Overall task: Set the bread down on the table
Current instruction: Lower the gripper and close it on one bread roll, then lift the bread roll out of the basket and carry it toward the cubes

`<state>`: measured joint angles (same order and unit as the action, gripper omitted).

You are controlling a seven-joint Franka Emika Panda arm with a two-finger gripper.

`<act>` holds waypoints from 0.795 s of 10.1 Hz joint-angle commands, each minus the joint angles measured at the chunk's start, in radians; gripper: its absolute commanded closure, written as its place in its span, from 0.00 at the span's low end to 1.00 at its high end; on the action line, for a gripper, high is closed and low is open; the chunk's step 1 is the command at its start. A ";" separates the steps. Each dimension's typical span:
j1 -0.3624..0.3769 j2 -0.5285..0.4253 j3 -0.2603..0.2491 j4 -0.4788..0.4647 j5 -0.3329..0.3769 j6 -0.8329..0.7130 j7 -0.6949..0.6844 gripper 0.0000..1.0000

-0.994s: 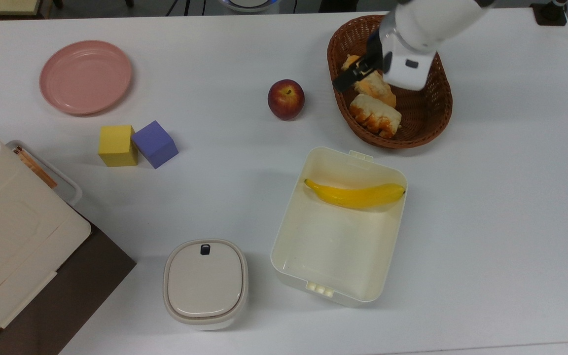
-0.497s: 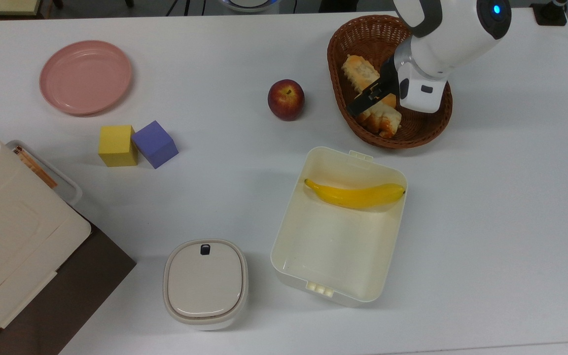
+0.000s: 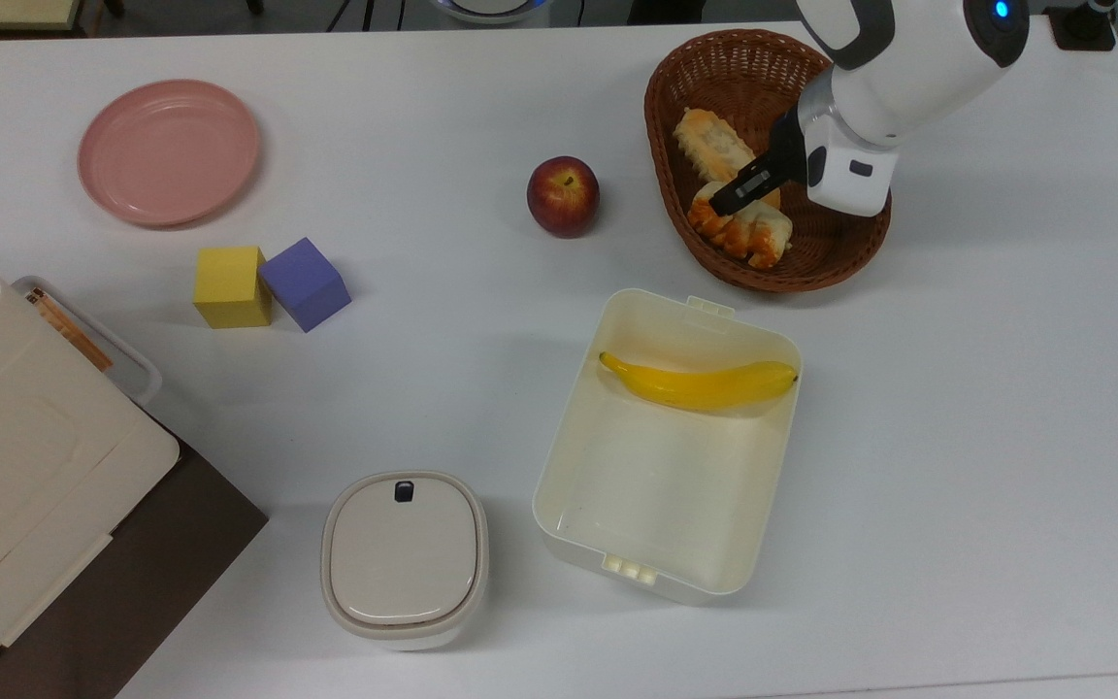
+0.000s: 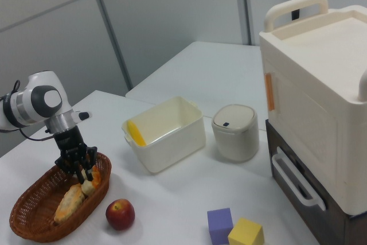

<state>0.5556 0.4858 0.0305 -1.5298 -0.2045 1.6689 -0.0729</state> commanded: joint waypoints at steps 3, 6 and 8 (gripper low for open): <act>0.017 -0.016 -0.012 0.007 0.004 -0.020 0.021 1.00; 0.011 -0.100 -0.012 0.028 0.048 -0.132 0.016 1.00; -0.021 -0.151 -0.029 0.077 0.108 -0.267 0.012 1.00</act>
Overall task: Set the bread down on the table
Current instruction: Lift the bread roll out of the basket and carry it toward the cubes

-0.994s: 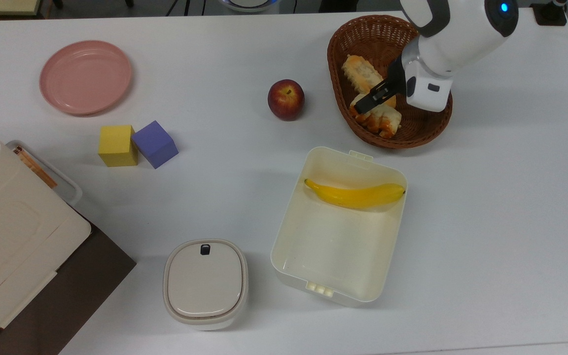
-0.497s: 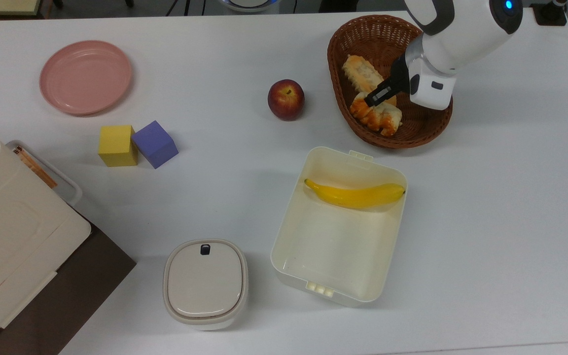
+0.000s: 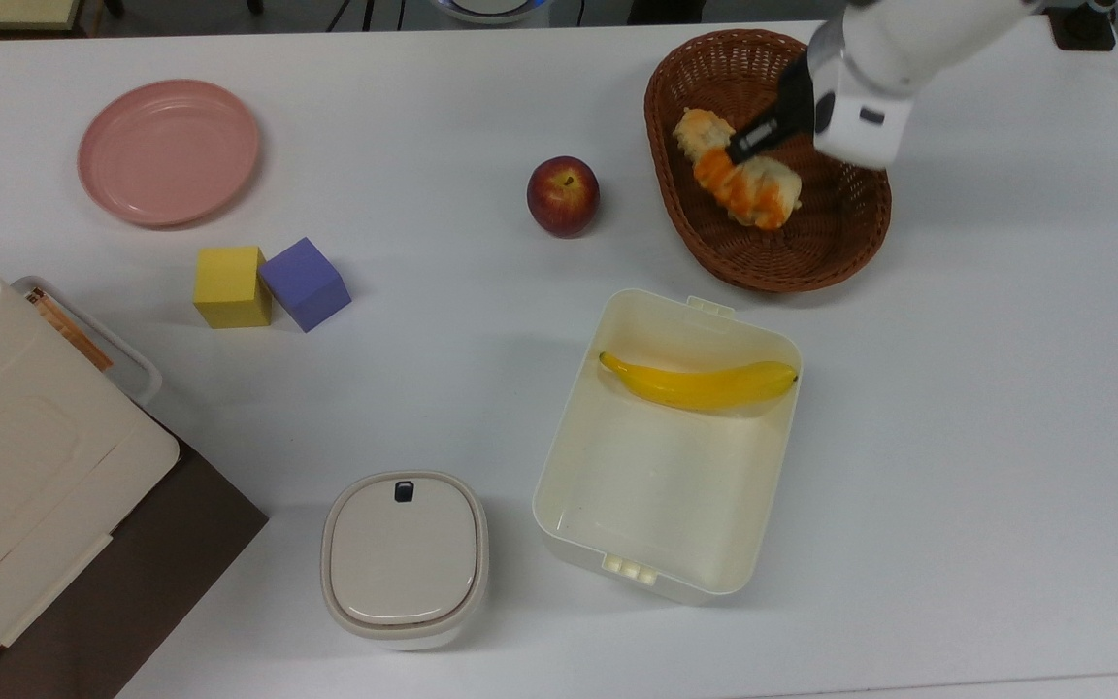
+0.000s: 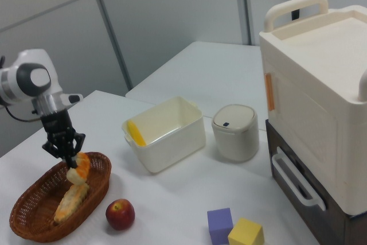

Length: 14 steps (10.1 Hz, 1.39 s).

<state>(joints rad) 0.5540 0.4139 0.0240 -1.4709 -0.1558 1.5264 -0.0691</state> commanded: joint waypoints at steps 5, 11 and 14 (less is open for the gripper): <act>-0.355 -0.194 -0.026 0.024 0.139 -0.161 -0.030 1.00; -0.626 -0.224 -0.026 0.026 0.133 -0.160 -0.227 0.38; -0.631 -0.227 -0.026 0.047 0.121 -0.152 -0.232 0.00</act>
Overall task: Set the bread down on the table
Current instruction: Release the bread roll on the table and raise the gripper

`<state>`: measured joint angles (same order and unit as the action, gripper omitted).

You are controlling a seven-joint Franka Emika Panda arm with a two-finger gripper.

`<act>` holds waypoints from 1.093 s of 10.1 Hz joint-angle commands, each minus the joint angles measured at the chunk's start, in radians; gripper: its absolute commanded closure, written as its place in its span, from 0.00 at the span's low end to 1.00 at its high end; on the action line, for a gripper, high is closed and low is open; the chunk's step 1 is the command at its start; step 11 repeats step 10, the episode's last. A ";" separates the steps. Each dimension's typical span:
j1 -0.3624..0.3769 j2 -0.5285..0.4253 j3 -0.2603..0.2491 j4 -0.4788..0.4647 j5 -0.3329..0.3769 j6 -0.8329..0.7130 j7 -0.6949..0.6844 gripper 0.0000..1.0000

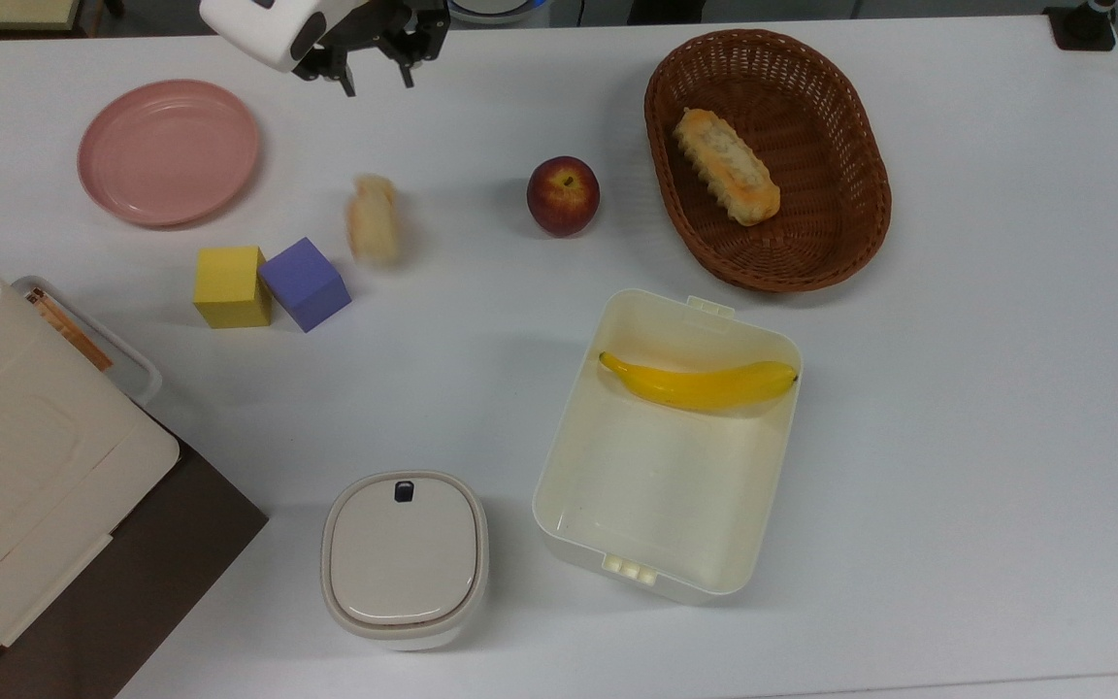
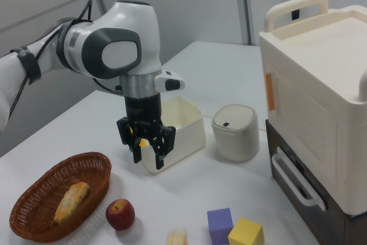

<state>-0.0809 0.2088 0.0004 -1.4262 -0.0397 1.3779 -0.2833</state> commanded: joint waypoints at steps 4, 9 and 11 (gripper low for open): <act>-0.028 -0.020 -0.003 0.023 0.004 0.080 -0.004 0.00; -0.037 -0.020 -0.022 0.021 0.003 0.181 -0.005 0.00; -0.034 -0.020 -0.025 0.021 0.004 0.181 -0.005 0.00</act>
